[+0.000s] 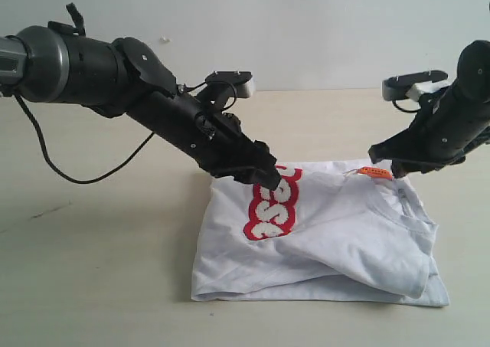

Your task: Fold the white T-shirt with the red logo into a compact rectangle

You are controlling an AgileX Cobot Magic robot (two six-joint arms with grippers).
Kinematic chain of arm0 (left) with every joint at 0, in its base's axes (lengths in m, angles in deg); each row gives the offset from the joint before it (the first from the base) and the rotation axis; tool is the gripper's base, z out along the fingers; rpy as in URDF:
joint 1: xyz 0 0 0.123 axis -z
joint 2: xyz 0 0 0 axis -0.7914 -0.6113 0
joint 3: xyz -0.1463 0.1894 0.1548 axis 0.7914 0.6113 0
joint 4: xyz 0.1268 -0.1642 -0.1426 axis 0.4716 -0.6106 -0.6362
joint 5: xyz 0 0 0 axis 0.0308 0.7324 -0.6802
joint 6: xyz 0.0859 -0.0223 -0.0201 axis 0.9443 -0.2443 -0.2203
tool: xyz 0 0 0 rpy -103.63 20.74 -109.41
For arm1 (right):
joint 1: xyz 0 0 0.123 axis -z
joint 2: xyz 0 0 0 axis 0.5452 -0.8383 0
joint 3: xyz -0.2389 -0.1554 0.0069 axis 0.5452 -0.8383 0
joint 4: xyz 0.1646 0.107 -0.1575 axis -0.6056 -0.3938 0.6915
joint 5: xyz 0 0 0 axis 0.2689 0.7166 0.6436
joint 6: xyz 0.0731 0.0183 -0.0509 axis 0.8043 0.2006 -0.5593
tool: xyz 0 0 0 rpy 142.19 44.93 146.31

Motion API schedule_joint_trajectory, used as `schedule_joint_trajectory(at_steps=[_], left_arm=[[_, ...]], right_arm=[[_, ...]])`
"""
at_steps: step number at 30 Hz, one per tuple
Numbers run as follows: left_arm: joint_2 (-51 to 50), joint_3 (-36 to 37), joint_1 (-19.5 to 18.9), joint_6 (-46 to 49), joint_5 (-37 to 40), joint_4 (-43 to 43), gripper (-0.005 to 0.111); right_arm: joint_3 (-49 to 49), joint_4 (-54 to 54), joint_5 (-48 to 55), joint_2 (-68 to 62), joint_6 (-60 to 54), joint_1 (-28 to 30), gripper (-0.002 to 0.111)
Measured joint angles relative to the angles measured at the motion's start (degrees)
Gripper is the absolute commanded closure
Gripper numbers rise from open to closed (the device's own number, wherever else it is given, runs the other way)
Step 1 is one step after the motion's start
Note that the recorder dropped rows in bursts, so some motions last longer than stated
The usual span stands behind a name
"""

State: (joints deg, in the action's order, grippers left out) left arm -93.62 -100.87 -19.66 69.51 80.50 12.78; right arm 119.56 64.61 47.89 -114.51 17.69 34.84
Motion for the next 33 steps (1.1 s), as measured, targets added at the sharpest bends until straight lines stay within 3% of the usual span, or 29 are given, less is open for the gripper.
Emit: schedule_joint_trajectory(at_steps=[3, 7, 12, 19, 24, 33], left_arm=[[-1.3, 0.0, 0.0, 3.3, -2.5, -3.4, 0.054], [-4.2, 0.0, 0.0, 7.2, -4.9, -7.3, 0.065], [-6.8, 0.0, 0.0, 8.8, -8.1, -7.8, 0.062], [-8.3, 0.0, 0.0, 9.1, -12.9, -8.2, 0.058], [-8.5, 0.0, -0.5, 7.7, -15.6, -8.4, 0.058], [-9.3, 0.0, -5.5, 5.2, -14.6, -8.6, 0.058]], right_arm=[[0.2, -7.0, -0.1, 3.2, -3.6, 0.0, 0.074], [0.2, -26.5, 3.2, 4.4, -21.6, 0.1, 0.091], [0.2, -41.5, 7.4, 1.3, -36.4, 0.1, 0.107], [0.2, -41.8, 7.7, -5.1, -39.7, 0.1, 0.108], [0.3, -36.0, 6.5, -7.6, -36.3, 0.1, 0.108], [0.3, -28.2, 0.0, -7.7, -27.3, 0.1, 0.108]])
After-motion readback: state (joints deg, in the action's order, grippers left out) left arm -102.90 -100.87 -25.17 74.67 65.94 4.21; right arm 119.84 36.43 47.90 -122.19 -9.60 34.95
